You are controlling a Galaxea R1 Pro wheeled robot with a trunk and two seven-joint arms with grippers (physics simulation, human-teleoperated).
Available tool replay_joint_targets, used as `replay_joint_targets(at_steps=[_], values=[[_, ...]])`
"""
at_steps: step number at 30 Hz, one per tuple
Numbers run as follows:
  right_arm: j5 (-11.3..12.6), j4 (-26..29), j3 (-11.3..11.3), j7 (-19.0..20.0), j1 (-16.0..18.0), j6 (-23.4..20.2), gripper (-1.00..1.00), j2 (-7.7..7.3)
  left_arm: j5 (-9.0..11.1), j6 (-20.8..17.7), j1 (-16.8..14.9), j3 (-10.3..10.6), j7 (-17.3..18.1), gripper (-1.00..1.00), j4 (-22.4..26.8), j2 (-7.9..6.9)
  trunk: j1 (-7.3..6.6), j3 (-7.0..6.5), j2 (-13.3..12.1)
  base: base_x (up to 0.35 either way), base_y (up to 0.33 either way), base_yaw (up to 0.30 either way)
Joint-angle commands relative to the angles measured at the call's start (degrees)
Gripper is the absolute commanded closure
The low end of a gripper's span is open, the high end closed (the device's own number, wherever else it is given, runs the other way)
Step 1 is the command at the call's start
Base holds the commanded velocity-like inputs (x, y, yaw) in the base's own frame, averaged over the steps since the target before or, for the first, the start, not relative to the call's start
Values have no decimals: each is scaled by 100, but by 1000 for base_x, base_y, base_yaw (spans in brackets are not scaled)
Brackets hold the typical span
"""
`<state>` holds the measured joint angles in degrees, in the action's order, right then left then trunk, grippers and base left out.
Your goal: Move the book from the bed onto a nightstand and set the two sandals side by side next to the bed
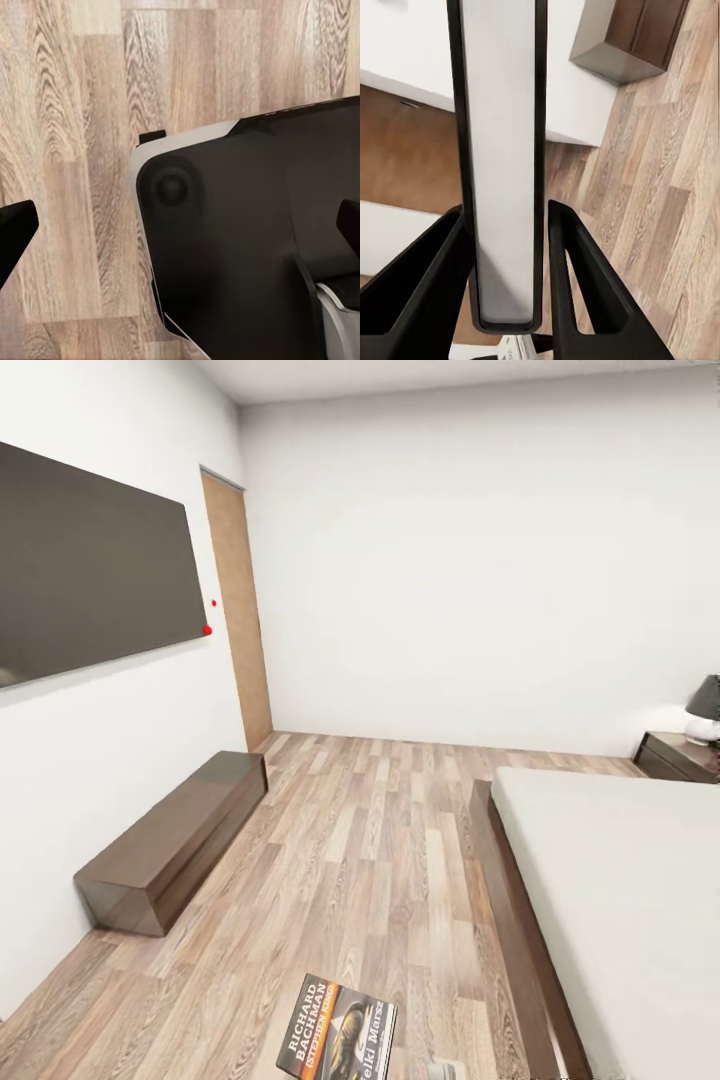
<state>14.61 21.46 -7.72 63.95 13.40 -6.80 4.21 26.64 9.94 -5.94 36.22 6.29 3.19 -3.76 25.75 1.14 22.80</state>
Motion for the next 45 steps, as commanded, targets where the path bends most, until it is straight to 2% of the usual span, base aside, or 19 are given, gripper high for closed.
replay_joint_targets(at_steps=[1,19,45], values=[[20,-1,-16,21,5,-59,100,6,60,16,-4,40,23,-100,-2,-2,3,13,12,0,0,-72],[15,-1,-9,21,5,-58,100,9,64,25,3,34,22,-100,-2,-2,3,79,12,41,22,-15],[27,-8,-29,25,5,-54,100,-9,60,89,5,42,23,-100,-2,-2,3,192,12,311,17,0]])
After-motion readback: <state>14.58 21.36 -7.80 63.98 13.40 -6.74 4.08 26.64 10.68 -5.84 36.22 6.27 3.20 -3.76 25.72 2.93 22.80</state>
